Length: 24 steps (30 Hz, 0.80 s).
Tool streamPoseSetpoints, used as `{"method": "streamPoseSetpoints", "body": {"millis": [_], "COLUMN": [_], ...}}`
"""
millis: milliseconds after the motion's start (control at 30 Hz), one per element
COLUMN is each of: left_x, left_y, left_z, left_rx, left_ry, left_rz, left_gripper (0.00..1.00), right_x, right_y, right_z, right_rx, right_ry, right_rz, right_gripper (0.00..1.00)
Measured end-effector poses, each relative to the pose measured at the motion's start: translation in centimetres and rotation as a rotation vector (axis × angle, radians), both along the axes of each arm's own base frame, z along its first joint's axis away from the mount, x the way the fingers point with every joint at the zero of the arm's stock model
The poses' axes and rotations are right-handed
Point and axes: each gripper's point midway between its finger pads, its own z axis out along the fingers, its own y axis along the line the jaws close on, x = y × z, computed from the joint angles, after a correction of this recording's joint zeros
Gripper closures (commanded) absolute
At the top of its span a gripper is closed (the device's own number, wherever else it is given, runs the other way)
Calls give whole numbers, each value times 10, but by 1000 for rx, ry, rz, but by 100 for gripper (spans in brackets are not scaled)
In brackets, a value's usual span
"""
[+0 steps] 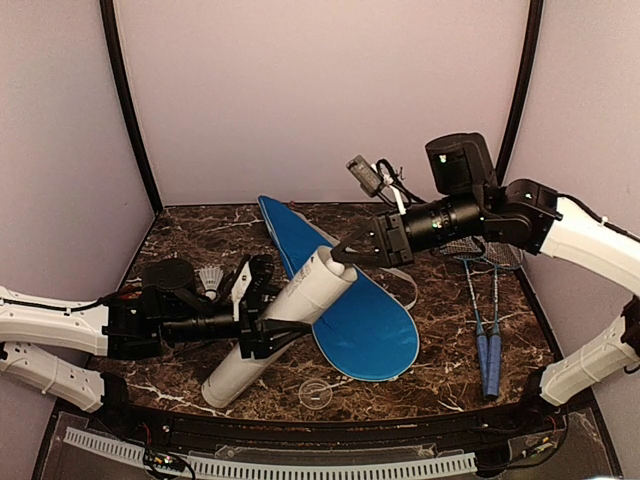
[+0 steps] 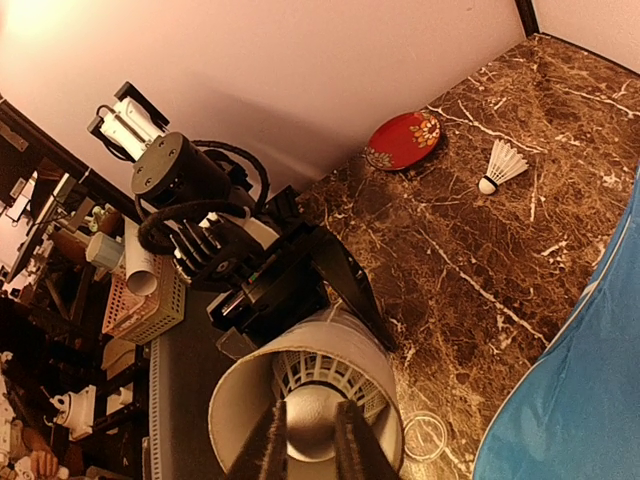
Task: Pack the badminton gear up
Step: Press the shuttlecock into the shuttle tube, then pass from the left arm to the right
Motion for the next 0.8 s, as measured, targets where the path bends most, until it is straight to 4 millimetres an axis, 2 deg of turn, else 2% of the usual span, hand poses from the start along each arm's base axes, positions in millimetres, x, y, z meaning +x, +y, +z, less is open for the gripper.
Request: {"method": "streamPoseSetpoints", "body": {"millis": [167, 300, 433, 500, 800], "left_x": [7, 18, 30, 36, 54], "left_y": [1, 1, 1, 1, 1], "left_z": [2, 10, 18, 21, 41], "left_rx": [-10, -52, -98, -121, -233], "left_ry": [5, 0, -6, -7, -28], "left_rz": [38, 100, 165, 199, 287], "left_gripper": [37, 37, 36, 36, 36], "right_x": [8, 23, 27, 28, 22], "right_y": [-7, -22, -35, -30, 28], "right_z": [7, 37, 59, 58, 16], "right_rx": [1, 114, 269, 305, 234], "right_ry": [-38, -124, -176, -188, -239], "right_rz": [-57, -191, -284, -309, -336], "right_gripper": [30, 7, 2, 2, 1]}}
